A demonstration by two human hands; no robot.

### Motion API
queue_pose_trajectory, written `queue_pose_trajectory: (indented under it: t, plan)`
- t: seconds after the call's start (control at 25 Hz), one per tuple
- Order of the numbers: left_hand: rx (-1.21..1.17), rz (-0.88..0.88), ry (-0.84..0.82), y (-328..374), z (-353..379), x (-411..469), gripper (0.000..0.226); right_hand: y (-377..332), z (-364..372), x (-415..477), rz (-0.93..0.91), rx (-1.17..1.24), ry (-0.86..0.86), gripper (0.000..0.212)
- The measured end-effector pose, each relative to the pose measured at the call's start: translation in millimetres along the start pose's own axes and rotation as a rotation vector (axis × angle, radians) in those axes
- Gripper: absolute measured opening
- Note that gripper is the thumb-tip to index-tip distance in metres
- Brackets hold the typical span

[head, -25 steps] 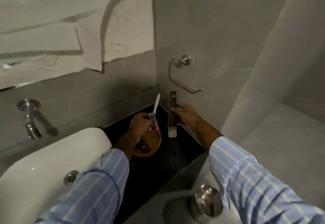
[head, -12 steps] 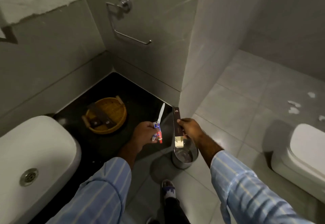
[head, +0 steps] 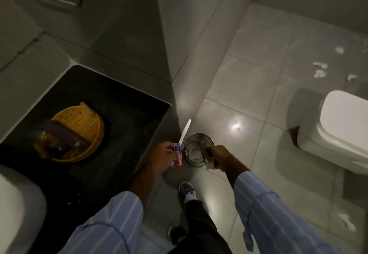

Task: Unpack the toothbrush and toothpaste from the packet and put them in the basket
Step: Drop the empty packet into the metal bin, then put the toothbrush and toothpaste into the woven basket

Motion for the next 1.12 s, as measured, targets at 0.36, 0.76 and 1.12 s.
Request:
queue_pose_trajectory:
  t: [0.36, 0.76, 1.12]
  plan:
    - [0.026, -0.060, -0.024, -22, 6, 25, 0.026, -4, 0, 50, 0.108, -0.031, -0.043, 0.037]
    - [0.125, 0.174, 0.066, 13, -48, 15, 0.023, -159, 20, -52, -0.826, -0.241, 0.023, 0.025]
    - [0.336, 0.467, 0.049, 98, -148, -8, 0.027, -231, 94, -137, -0.974, -1.008, -0.538, 0.035]
Point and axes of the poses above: each hand's wrist, its own x-axis towards the middle knuckle, its own z-axis out of the palm, y = z × x, the point moved 5 cm from there along x, towards the middle knuckle, and after that the axes turned 8 degrees about y, right-handed, at the moved point
